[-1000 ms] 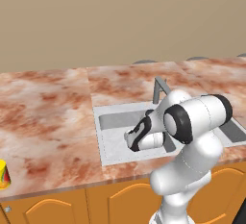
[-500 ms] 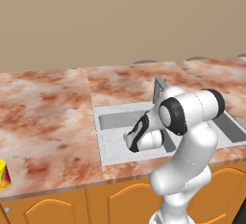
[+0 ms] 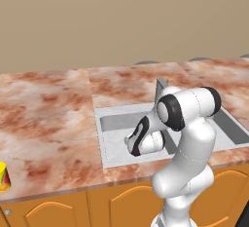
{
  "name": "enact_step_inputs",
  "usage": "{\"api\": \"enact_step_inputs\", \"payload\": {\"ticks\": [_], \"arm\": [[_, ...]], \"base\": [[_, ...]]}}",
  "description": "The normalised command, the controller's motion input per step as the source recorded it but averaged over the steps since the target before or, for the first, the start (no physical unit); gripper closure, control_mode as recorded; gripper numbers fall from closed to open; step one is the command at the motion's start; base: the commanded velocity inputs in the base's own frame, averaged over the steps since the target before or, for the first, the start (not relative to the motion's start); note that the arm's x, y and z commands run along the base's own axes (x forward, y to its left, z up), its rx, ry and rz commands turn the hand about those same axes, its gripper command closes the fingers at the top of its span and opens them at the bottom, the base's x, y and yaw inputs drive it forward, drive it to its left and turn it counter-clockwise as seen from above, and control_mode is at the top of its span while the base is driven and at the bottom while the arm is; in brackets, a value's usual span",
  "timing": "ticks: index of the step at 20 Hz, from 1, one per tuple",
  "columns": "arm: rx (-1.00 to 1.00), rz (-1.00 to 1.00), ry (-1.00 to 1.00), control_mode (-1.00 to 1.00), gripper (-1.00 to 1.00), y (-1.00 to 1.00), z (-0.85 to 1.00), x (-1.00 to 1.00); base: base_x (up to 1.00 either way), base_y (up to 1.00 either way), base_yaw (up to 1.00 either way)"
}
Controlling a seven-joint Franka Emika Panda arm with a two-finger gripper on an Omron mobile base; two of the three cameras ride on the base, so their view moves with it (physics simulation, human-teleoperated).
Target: Remove the corn and garlic from the sink. Then move the bowl and cup from the counter to the sink for washing.
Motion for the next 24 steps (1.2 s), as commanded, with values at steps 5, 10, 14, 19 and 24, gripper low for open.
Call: {"api": "enact_step_inputs", "payload": {"ticks": [5, 10, 14, 19, 24], "arm": [[0.0, 0.0, 0.0, -1.0, -1.0, 0.02, -0.14, 0.13], [0.0, 0.0, 0.01, -1.0, -1.0, 0.02, -0.15, 0.11], [0.0, 0.0, 0.02, -1.0, -1.0, 0.03, -0.15, 0.1], [0.0, 0.0, 0.01, -1.0, -1.0, 0.06, -0.14, 0.13], [0.0, 0.0, 0.01, -1.0, -1.0, 0.04, -0.14, 0.12]], "base": [[0.0, 0.0, 0.0], [0.0, 0.0, 0.0], [0.0, 0.0, 0.0], [0.0, 0.0, 0.0], [0.0, 0.0, 0.0]]}}
